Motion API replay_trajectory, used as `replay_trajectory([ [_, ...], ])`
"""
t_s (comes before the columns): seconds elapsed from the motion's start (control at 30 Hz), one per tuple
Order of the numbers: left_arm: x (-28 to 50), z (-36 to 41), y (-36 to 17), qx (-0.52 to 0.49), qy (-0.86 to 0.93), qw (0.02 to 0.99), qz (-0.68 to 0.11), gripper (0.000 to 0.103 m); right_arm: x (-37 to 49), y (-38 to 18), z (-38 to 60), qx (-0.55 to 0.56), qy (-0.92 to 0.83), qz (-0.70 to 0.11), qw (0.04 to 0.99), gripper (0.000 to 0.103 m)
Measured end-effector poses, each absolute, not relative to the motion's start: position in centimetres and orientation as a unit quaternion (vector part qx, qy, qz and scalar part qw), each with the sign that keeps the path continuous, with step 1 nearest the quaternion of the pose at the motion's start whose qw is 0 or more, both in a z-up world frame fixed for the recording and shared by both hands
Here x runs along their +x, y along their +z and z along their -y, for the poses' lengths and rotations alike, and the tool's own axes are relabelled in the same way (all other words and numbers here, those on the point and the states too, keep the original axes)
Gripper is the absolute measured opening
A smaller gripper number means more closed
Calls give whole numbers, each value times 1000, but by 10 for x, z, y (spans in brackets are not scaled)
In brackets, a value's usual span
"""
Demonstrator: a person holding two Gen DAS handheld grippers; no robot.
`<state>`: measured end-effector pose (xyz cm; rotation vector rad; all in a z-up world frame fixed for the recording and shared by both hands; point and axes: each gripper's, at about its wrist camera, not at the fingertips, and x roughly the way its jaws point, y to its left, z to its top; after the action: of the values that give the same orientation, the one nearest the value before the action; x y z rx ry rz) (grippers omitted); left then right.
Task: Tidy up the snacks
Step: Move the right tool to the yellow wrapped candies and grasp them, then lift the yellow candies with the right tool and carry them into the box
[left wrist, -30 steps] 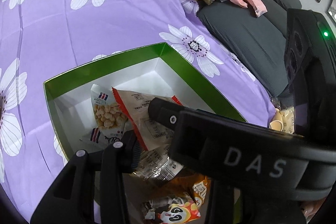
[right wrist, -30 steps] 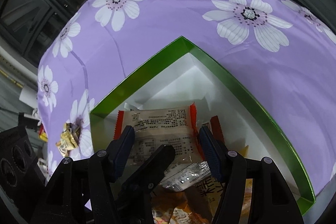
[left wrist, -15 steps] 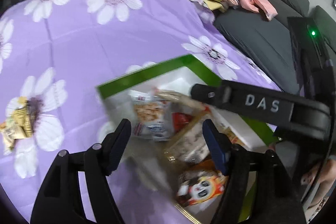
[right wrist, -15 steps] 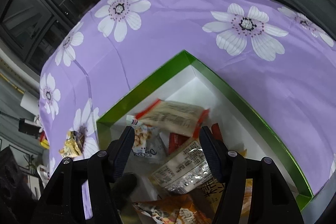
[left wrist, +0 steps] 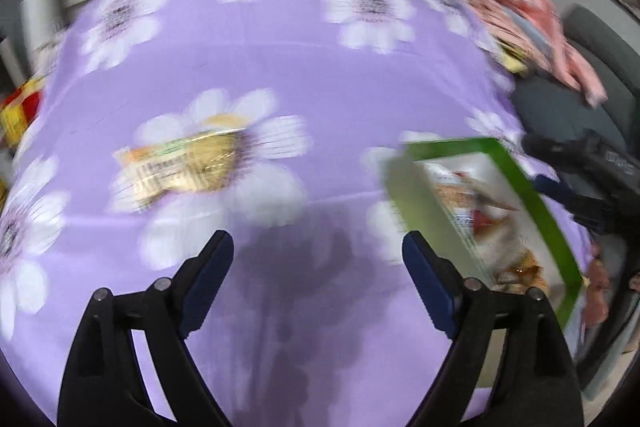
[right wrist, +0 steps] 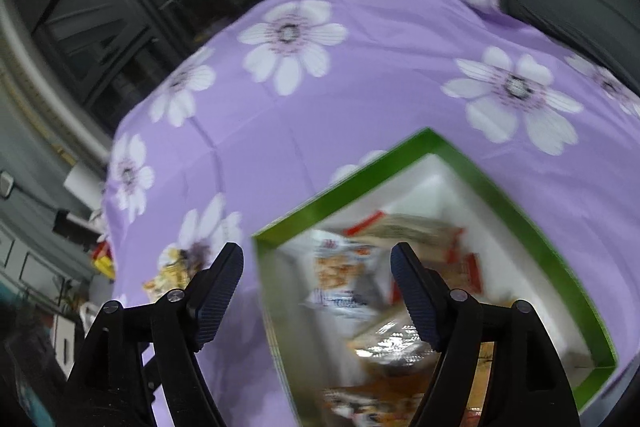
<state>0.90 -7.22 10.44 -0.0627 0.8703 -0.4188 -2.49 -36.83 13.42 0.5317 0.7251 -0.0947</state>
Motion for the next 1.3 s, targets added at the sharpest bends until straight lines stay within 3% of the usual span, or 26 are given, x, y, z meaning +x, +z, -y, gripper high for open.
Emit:
replay_trajectory([
  [0.1, 13, 25, 97, -50, -138, 895, -422, 87, -18, 138, 346, 245, -19, -348, 905, 84],
  [0.33, 29, -54, 70, -135, -55, 885, -442, 87, 16, 129, 270, 200, 48, -389, 898, 84],
  [0.83, 38, -78, 70, -183, -45, 873, -450, 87, 145, 69, 143, 126, 67, -482, 865, 84],
  [0.97, 41, -80, 69, -179, -39, 873, -453, 87, 160, 54, 141, 126, 57, -498, 856, 72],
  [1.07, 42, -77, 68, -171, -38, 873, -454, 87, 164, 48, 141, 124, 58, -504, 853, 54],
  [1.17, 41, -73, 70, -159, -41, 880, -447, 87, 155, 49, 145, 129, 64, -496, 856, 48],
  [1.3, 39, -69, 70, -154, -49, 880, -446, 87, 126, 59, 154, 116, 74, -486, 863, 47],
])
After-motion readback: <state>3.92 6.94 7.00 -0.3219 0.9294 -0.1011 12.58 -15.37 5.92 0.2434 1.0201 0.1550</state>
